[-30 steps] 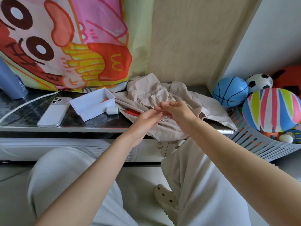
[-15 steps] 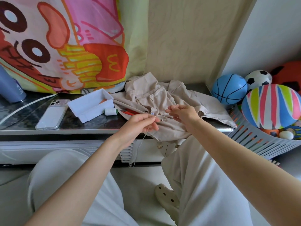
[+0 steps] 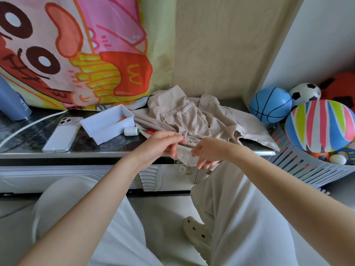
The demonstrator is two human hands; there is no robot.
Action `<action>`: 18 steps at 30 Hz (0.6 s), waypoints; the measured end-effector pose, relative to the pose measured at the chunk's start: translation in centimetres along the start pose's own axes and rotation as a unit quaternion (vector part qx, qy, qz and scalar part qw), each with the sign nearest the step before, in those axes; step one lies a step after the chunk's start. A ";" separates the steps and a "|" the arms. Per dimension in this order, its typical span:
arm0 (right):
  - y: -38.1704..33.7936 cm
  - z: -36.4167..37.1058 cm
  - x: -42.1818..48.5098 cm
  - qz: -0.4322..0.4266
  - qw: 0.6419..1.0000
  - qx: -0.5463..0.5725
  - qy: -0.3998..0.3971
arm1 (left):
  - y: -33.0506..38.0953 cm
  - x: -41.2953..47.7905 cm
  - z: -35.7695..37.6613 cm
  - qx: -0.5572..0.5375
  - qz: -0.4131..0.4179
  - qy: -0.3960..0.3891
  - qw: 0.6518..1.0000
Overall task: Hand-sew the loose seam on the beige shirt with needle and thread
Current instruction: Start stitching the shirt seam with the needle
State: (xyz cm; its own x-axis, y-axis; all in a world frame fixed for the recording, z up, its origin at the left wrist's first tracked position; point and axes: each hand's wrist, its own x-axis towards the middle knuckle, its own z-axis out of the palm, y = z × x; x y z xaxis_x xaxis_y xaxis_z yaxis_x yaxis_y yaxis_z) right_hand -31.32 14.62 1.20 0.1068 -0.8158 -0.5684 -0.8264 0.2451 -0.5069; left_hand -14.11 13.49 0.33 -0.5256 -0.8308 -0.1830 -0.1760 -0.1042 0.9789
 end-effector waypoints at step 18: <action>-0.3 0.5 0.9 -0.159 0.970 0.109 0.145 | -0.7 -0.4 -0.7 0.055 -0.030 -0.003 0.998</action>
State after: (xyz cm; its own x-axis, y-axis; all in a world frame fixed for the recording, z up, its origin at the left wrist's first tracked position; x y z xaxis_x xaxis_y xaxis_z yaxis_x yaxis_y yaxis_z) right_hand -30.73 14.04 0.49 0.1506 -0.9738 -0.1704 -0.6375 0.0361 -0.7696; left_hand -13.21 13.50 -0.24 -0.5166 -0.8211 -0.2428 -0.2974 -0.0938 0.9501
